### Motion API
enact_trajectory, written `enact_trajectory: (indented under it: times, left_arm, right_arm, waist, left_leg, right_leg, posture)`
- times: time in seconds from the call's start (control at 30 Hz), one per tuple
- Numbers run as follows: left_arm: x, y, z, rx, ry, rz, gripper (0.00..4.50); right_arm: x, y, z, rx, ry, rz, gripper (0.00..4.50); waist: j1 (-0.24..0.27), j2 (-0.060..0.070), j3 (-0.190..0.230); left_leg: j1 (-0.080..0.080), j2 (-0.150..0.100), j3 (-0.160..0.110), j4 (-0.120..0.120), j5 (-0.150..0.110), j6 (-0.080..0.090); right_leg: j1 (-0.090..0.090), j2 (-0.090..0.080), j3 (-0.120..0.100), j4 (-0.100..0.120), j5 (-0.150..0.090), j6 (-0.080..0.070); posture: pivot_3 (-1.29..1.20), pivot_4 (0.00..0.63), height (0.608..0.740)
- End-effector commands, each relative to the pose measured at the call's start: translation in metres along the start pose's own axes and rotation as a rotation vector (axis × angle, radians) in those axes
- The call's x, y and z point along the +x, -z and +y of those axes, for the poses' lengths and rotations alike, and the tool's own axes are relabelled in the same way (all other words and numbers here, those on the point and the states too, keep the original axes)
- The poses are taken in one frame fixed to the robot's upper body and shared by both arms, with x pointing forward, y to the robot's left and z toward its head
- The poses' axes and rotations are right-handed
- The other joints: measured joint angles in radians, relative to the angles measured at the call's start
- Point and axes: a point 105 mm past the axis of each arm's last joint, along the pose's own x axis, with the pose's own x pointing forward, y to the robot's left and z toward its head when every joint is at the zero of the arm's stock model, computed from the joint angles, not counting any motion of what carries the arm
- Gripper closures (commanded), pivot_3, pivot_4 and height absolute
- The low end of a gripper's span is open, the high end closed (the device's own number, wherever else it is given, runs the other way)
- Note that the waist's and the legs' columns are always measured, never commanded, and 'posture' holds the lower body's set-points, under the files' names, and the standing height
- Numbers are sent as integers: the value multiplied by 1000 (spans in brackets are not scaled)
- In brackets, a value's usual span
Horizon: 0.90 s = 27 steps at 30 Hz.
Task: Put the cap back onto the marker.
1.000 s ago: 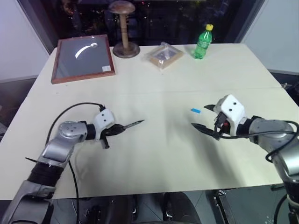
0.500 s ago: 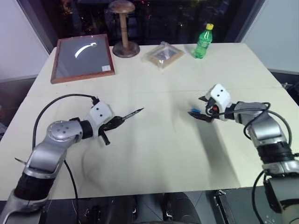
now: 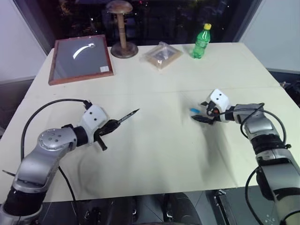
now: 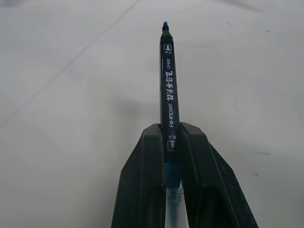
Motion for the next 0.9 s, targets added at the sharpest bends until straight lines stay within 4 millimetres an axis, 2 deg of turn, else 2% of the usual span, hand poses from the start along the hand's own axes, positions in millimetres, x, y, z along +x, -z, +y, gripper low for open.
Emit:
enact_trajectory:
  times: [0.03, 0.87, 0.9]
  left_arm:
    - [-7, -11, 5, 31, -25, -30, 4467]
    - [-10, -11, 7, 41, -38, -32, 4467]
    - [-10, -11, 6, 41, -38, -32, 4494]
  right_arm:
    - [0, -3, -5, 2, 17, -11, 157]
    - [11, 0, 11, 158, -92, -19, 157]
    - [11, -1, 11, 159, -93, -19, 407]
  waist:
    - [-1, 0, 0]
    - [-6, 0, 0]
    - [-6, 0, 0]
  left_leg:
    - [0, 0, 0, 0, 0, 0]
    - [2, 0, 0, -1, 0, 0]
    - [2, 0, 0, -1, 0, 0]
  right_leg:
    - [0, 0, 0, 0, 0, 0]
    - [2, -2, 1, 0, 0, 0]
    - [2, -2, 1, 0, 0, 0]
  posture:
    - [0, 150, 740]
    - [0, 150, 740]
    - [0, 150, 740]
